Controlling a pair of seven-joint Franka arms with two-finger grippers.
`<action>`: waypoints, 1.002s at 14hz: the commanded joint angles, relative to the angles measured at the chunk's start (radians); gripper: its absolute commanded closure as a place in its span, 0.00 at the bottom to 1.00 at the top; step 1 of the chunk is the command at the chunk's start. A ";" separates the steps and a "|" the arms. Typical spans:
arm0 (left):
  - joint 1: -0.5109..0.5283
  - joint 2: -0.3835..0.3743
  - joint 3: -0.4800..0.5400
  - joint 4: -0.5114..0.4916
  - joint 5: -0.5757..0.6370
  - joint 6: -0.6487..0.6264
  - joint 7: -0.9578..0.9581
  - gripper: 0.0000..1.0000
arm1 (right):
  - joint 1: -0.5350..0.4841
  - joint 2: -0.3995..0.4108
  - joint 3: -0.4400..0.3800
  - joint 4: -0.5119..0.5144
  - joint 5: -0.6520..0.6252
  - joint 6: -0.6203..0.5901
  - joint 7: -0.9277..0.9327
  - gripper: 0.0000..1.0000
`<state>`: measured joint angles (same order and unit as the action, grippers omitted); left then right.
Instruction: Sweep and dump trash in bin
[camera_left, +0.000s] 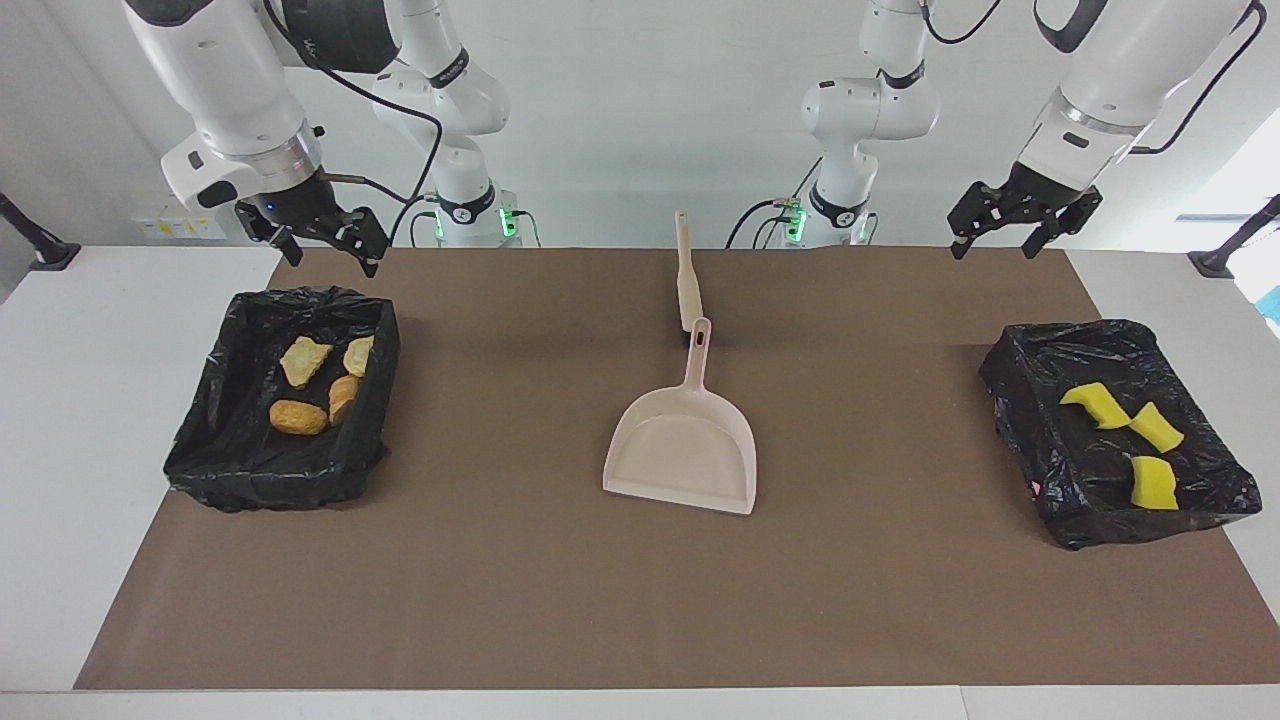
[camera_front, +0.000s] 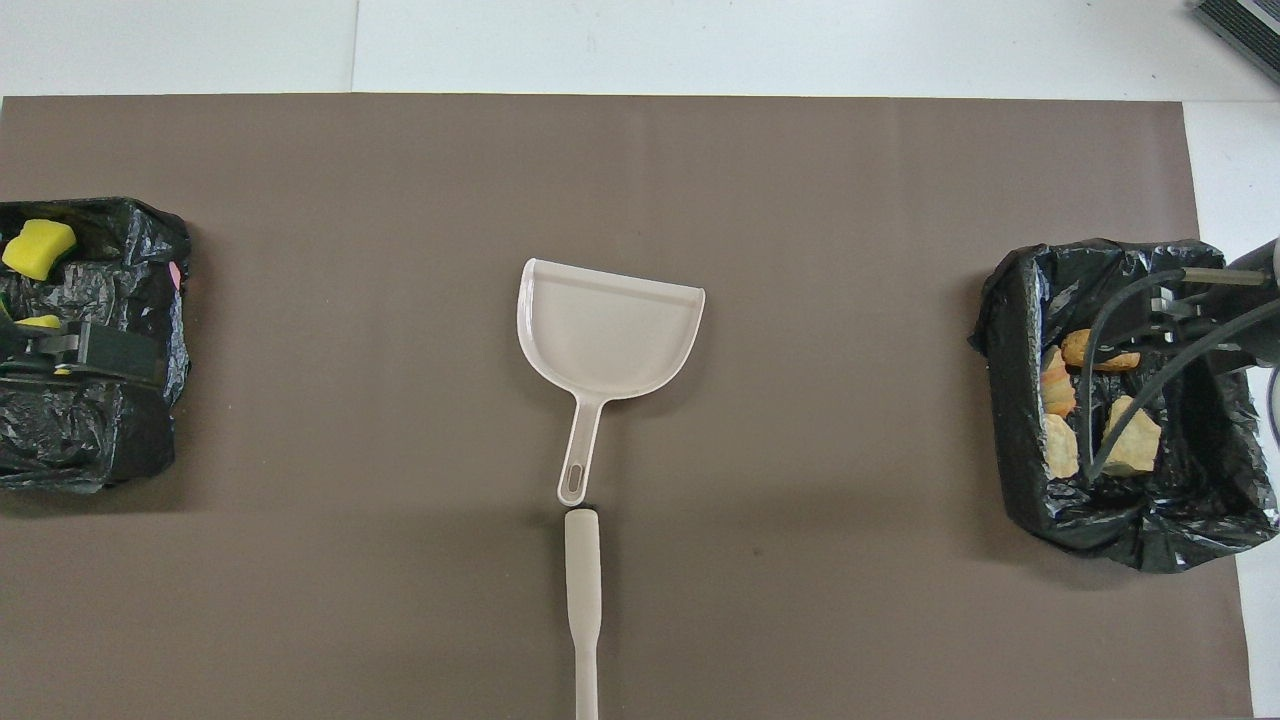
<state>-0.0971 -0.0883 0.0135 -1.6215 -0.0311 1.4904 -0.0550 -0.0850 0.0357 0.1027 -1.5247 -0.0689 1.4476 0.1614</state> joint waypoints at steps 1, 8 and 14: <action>0.005 -0.005 -0.015 0.017 0.016 -0.044 0.000 0.00 | -0.010 0.000 0.003 0.014 0.012 -0.023 -0.016 0.00; 0.011 -0.005 -0.003 0.019 0.023 -0.038 0.003 0.00 | -0.010 0.000 0.005 0.014 0.012 -0.019 -0.016 0.00; 0.011 -0.007 -0.003 0.019 0.030 -0.041 0.001 0.00 | -0.009 0.001 0.005 0.020 0.029 -0.027 -0.016 0.00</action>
<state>-0.0953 -0.0910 0.0170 -1.6167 -0.0192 1.4733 -0.0550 -0.0849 0.0356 0.1031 -1.5239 -0.0588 1.4476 0.1614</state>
